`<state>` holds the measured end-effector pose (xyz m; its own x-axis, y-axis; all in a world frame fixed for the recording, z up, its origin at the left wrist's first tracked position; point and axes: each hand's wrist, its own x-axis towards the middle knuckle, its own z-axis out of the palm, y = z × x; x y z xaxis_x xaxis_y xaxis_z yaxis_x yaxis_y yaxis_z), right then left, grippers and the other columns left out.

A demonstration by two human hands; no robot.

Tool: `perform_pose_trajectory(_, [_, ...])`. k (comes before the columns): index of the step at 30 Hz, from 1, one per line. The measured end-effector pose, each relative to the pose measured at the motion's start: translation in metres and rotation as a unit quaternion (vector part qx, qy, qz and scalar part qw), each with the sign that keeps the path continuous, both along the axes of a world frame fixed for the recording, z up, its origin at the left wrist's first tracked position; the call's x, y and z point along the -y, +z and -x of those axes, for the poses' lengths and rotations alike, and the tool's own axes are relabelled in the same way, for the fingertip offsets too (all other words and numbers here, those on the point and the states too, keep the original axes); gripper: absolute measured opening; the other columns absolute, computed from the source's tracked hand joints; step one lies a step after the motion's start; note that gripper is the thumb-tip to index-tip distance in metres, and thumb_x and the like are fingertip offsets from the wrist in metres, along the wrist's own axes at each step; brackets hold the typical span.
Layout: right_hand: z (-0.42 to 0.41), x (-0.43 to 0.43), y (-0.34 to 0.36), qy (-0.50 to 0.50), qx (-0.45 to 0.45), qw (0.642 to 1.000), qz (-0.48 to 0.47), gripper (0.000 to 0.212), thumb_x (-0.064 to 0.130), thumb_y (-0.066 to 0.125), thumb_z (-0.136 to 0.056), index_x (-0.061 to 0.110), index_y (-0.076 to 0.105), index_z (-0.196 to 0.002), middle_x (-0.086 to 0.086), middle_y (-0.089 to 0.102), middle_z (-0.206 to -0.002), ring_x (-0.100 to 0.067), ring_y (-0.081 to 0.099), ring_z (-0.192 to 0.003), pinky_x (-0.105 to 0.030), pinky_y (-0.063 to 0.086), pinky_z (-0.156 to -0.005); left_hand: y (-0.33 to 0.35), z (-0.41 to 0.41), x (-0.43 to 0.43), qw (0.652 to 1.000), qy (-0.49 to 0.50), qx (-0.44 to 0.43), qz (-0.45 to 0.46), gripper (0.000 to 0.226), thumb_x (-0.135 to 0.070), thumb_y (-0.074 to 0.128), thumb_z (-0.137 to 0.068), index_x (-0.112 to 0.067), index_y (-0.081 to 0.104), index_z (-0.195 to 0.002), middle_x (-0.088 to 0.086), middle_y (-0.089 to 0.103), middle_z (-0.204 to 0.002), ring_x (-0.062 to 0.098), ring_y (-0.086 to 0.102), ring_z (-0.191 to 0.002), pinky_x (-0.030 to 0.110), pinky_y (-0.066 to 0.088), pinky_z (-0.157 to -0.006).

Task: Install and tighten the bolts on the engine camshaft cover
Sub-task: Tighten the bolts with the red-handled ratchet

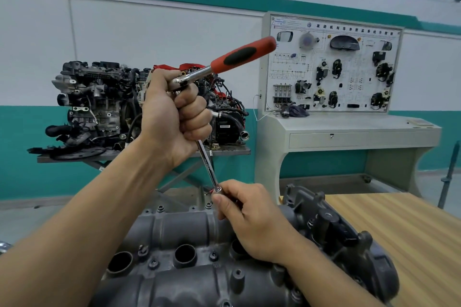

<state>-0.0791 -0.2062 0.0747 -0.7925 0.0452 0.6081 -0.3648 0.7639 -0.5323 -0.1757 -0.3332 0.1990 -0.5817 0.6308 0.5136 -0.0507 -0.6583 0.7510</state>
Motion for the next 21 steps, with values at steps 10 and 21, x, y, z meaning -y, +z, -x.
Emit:
perform_pose_trajectory(10, [-0.0022,0.0005,0.0022,0.065,0.022,0.998,0.005,0.026,0.026,0.052,-0.101,0.018,0.061,-0.078,0.005,0.064,-0.072,-0.010,0.059,-0.069,-0.029,0.050,-0.068,-0.0033,0.0032,0.0094,0.994,-0.105,-0.024,-0.005,0.041,-0.040,0.036,-0.085,-0.025,0.018,-0.051,-0.008,0.008,-0.046,0.010,0.004,-0.039,0.016,0.005,-0.038])
perform_pose_trajectory(21, [-0.0031,0.0001,-0.0003,0.065,-0.016,0.997,0.027,0.029,0.020,0.056,-0.101,0.015,0.062,-0.073,0.010,0.060,-0.064,-0.006,0.056,-0.063,-0.017,0.043,-0.062,-0.0072,0.0081,0.0073,0.982,-0.182,-0.017,-0.045,0.038,-0.040,0.033,-0.085,-0.026,0.019,-0.053,-0.009,0.010,-0.045,0.009,0.006,-0.038,0.017,0.006,-0.036])
